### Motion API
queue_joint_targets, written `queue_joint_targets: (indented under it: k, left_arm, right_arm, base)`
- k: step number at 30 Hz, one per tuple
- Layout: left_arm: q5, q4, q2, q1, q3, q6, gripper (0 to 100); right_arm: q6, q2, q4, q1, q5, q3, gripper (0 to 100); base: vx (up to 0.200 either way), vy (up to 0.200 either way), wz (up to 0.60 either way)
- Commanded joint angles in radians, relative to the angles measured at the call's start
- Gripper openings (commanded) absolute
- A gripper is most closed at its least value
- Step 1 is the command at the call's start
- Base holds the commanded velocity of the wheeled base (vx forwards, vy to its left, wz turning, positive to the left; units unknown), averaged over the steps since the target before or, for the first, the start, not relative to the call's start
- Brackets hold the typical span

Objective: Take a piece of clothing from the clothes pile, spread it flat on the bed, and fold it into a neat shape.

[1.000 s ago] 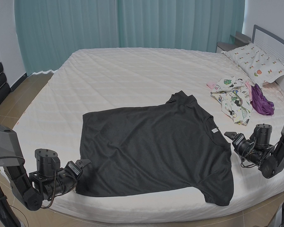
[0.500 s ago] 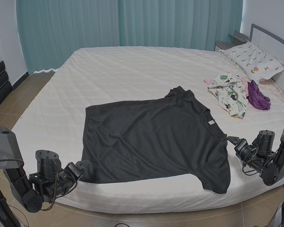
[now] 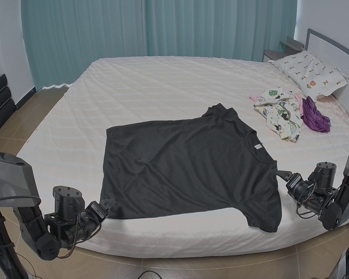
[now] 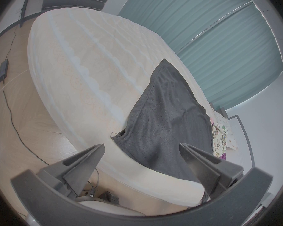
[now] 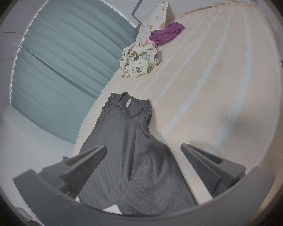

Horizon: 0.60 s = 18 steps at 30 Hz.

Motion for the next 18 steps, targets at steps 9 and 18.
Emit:
queue_joint_targets:
  k: [9,18]
  left_arm:
    - [0.001,0.002,0.085,0.002,-0.106,-0.054,100]
    - [0.009,0.002,0.079,-0.002,-0.054,-0.052,0]
  right_arm:
    - [0.000,0.004,0.000,0.005,0.001,0.008,100]
    - [-0.006,0.010,0.000,0.017,-0.001,0.030,100]
  base:
    - [0.000,0.000,0.00]
    - [0.000,0.000,0.00]
